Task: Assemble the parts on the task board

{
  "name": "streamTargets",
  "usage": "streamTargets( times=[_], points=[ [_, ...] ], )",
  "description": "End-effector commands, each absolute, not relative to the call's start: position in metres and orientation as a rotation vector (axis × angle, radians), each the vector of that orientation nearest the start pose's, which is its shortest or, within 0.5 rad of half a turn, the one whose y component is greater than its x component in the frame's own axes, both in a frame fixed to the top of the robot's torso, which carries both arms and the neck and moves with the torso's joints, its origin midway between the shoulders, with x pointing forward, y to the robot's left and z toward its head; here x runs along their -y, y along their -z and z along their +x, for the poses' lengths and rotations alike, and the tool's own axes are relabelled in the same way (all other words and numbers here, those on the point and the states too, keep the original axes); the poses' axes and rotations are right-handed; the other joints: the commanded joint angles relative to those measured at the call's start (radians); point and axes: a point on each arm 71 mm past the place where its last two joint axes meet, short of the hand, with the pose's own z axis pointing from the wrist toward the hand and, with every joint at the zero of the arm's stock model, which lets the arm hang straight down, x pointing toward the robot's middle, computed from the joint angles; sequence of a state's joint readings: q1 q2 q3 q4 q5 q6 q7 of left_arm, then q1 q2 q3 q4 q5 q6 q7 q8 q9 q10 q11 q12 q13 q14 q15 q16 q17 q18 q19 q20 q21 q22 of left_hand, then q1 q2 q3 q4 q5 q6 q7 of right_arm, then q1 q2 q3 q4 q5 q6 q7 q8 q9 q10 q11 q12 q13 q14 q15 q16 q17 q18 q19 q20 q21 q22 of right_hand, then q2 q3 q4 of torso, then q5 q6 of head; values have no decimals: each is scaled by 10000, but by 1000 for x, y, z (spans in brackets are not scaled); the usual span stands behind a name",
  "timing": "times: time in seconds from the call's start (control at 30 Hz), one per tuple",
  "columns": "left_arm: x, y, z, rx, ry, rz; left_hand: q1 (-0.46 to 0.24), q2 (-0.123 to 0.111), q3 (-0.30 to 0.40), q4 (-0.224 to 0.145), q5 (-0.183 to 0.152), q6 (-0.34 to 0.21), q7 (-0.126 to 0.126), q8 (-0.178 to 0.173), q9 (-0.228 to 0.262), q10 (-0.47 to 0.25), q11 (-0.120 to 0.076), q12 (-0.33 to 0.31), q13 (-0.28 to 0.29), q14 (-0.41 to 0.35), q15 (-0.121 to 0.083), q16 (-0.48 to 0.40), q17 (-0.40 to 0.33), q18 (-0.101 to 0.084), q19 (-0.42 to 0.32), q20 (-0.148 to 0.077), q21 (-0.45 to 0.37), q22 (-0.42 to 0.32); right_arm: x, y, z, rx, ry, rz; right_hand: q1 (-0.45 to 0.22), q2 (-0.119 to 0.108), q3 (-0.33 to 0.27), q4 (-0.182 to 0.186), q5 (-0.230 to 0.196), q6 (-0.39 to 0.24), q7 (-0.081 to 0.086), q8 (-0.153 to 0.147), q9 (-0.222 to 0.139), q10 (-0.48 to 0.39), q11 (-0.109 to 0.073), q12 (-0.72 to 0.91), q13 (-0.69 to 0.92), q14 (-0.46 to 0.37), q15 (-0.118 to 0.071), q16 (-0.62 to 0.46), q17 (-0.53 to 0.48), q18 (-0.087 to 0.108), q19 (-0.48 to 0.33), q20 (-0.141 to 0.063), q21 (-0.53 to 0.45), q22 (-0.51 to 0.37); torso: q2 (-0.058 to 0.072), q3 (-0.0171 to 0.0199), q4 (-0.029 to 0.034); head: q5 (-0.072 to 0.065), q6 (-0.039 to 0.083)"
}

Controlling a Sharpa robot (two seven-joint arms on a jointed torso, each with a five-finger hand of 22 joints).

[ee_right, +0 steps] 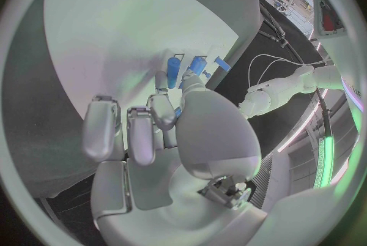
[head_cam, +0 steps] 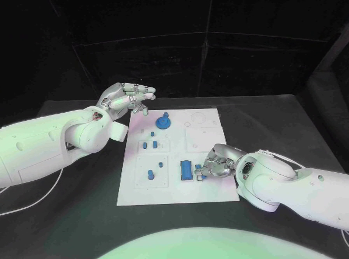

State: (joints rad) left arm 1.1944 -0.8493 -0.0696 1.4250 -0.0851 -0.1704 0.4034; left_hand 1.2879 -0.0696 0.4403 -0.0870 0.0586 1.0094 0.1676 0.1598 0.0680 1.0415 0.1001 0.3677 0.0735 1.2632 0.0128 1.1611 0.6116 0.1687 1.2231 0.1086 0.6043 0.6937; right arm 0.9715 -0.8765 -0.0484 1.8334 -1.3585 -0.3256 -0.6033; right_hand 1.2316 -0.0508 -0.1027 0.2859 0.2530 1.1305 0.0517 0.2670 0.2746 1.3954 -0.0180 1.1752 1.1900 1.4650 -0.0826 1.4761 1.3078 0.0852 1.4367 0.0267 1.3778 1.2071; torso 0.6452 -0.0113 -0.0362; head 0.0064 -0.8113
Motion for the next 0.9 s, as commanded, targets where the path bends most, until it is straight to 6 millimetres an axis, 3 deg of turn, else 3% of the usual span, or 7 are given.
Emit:
streamTargets(
  times=[0.03, 0.1, 0.17, 0.5, 0.7, 0.9],
  points=[
    [-233, 194, 498, -14952, 15661, -10147, 39, -12, -5, -30, 36, -35, 35, 36, -2, -91, -10, 54, -10, -53, 10, -40, -9, 142, -10, 39, -45, -10, 158, 265, 377, -20471, -5366, 2294, -342, 12, -293, 31, -900, -54, 33, -1, 26, -16, -24, -100, -59, 698, -34, -57, 774, -123, -6, -38, -44, -47, -5, -8, 0, -23, -6],
    [-233, 194, 499, -14952, 15660, -10148, 39, -12, -5, -30, 36, -35, 35, 36, -2, -91, -10, 54, -10, -53, 10, -40, -9, 142, -10, 39, -45, -10, 159, 265, 378, -20361, -5405, 2376, -569, 2, -515, 46, -1674, -161, 64, -46, 37, -87, 5, -212, -149, 680, -14, -110, 695, -113, -32, -27, -81, -98, -4, -9, 1, -24, -1],
    [-233, 194, 499, -14953, 15660, -10149, 50, -14, -2, -40, 37, -36, 34, 39, -2, -94, -11, 59, -10, -57, 9, -42, -17, 143, -8, 39, -49, -12, 159, 264, 378, -20298, -5448, 2406, -669, -11, -627, 59, -1941, -202, 79, -61, 51, -117, 18, -261, -188, 676, -4, -126, 675, -110, -38, -16, -91, -107, 0, -3, 4, -32, 4],
    [-234, 194, 499, -14948, 15646, -10153, 50, -14, -2, -40, 37, -36, 34, 39, -2, -94, -11, 59, -10, -57, 9, -42, -17, 143, -8, 39, -49, -12, 157, 263, 375, -20389, -5573, 2240, -858, 74, -727, 75, -1949, -129, 56, -12, 96, -62, 4, -167, -100, 693, -8, -96, 736, -129, 3, -5, -37, -7, -10, 2, -1, -20, -10],
    [-234, 195, 499, -14951, 15647, -10152, 50, -14, -2, -40, 37, -36, 34, 39, -2, -94, -11, 59, -10, -57, 9, -42, -17, 143, -8, 39, -49, -12, 156, 264, 373, -20684, -5660, 2234, -923, 466, -750, 44, -1653, -74, 27, 24, 150, -6, -22, -101, -35, 715, -26, -52, 818, -145, 46, -15, 18, 89, -11, 2, 2, -35, 8],
    [-233, 195, 499, -14955, 15646, -10153, 50, -14, -2, -40, 37, -36, 34, 39, -2, -94, -11, 59, -10, -57, 9, -42, -17, 143, -8, 39, -49, -12, 155, 265, 371, -20923, -5756, 2249, -816, 613, -800, 28, -1410, -56, 15, 32, 180, 16, -34, -83, -11, 725, -35, -28, 863, -150, 58, -23, 34, 120, -7, 4, 10, -42, 6]
  ],
)
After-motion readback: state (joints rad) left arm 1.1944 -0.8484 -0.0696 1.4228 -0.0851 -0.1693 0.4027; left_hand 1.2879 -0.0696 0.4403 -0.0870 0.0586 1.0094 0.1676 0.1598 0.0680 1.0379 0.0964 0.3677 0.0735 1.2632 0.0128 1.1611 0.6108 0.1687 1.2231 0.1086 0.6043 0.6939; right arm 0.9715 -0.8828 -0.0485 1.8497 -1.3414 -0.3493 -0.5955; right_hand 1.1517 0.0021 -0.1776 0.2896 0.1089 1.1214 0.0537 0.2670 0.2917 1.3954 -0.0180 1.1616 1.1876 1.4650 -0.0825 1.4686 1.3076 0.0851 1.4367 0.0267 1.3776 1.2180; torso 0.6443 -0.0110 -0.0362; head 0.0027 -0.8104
